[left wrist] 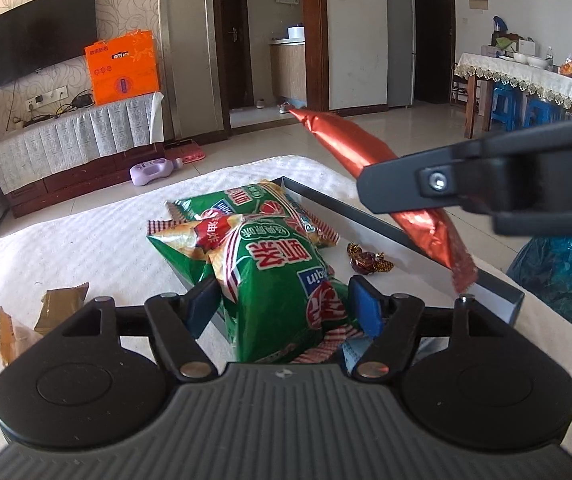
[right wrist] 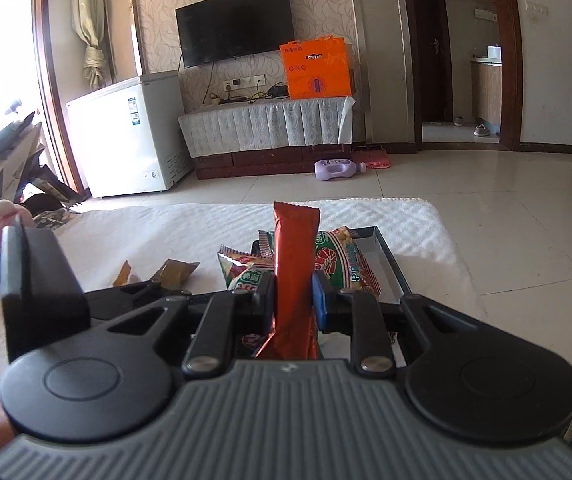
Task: Organize snacks
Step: 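Lower the green bag and orange bar into the box and open both tools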
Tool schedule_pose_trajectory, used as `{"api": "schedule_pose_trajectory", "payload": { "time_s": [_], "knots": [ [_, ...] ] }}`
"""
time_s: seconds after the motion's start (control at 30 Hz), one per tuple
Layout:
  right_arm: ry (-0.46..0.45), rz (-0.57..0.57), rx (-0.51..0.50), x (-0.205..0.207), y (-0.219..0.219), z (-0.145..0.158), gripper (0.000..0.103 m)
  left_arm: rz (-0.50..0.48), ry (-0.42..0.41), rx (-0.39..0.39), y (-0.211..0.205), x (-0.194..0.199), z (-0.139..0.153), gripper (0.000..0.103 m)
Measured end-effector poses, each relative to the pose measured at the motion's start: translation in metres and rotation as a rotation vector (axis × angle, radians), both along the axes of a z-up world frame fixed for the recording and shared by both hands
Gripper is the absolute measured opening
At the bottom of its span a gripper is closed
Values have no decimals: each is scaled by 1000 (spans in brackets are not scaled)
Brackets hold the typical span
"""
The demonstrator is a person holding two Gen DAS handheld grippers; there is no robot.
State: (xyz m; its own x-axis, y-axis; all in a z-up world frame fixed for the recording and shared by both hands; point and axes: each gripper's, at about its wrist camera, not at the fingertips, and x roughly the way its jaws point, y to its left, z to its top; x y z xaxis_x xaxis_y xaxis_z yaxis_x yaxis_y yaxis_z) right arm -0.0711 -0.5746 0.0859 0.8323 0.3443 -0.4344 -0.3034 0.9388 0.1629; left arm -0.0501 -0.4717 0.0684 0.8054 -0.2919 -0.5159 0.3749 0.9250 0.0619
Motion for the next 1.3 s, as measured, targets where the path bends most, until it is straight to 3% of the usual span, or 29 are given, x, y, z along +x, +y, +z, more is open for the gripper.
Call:
{"api": "schedule_pose_trajectory", "payload": {
  "time_s": [0.3,0.53,0.67,0.77,0.83,1.07,1.3],
  "knots": [
    [67,-76,-4,20,-4,-15,23,-31,3,21,11,-22,-6,76],
    [164,-113,-61,47,1,-41,23,12,107,-4,14,-1,-24,76],
    [223,-103,-57,58,4,-52,23,30,102,43,18,6,-26,76],
    [254,-49,-38,58,15,-56,23,61,159,96,24,15,-37,76],
    [251,-31,-66,56,26,-55,24,60,166,62,35,15,-39,75],
    [251,-97,-68,55,17,-47,25,12,66,97,39,2,-20,75],
    [213,-147,24,48,-12,-41,27,4,32,83,40,-16,-8,75]
  ]
}}
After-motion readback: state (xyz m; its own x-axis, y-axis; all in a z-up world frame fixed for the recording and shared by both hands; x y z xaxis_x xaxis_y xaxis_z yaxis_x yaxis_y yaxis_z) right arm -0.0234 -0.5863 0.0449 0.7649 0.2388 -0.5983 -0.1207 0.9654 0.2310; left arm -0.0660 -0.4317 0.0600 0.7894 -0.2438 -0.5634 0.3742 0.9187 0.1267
